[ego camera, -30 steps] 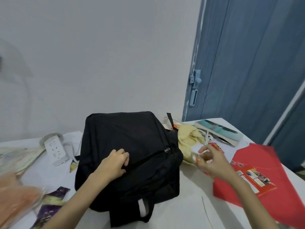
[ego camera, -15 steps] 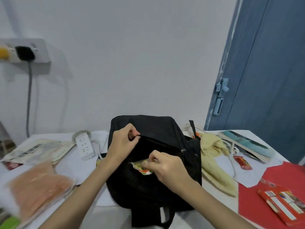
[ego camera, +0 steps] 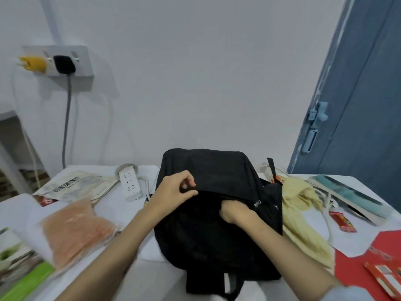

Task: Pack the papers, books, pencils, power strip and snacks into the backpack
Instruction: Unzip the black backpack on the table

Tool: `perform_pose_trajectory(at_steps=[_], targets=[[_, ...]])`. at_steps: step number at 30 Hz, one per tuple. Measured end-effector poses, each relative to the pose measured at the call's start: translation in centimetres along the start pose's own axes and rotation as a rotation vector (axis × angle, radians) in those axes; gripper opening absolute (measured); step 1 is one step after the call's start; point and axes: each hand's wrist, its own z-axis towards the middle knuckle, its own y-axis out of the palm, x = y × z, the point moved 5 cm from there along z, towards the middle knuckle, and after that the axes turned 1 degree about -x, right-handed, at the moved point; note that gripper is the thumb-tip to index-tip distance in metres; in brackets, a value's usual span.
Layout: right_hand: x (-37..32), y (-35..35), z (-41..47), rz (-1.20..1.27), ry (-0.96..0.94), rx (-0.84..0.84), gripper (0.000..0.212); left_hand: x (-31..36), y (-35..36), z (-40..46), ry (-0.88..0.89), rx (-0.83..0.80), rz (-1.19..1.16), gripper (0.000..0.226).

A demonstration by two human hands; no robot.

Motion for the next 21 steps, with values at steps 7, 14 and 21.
perform_pose_trajectory(at_steps=[7,14,21], targets=[[0.6,-3.2,-4.5,0.157,-0.185,0.355,0.011,-7.3,-6.1,-5.3,-0.412,-0.072,0.216,0.013],[1.5,-3.0,-3.1,0.125,-0.153,0.339,0.043,-8.6,-5.4,-9.9,-0.716,-0.581,0.649,0.068],[2.3,-3.1,-2.1,0.307,-0.162,0.339,0.018,-7.9,-4.9,-11.3,-0.679,-0.592,0.847,0.046]])
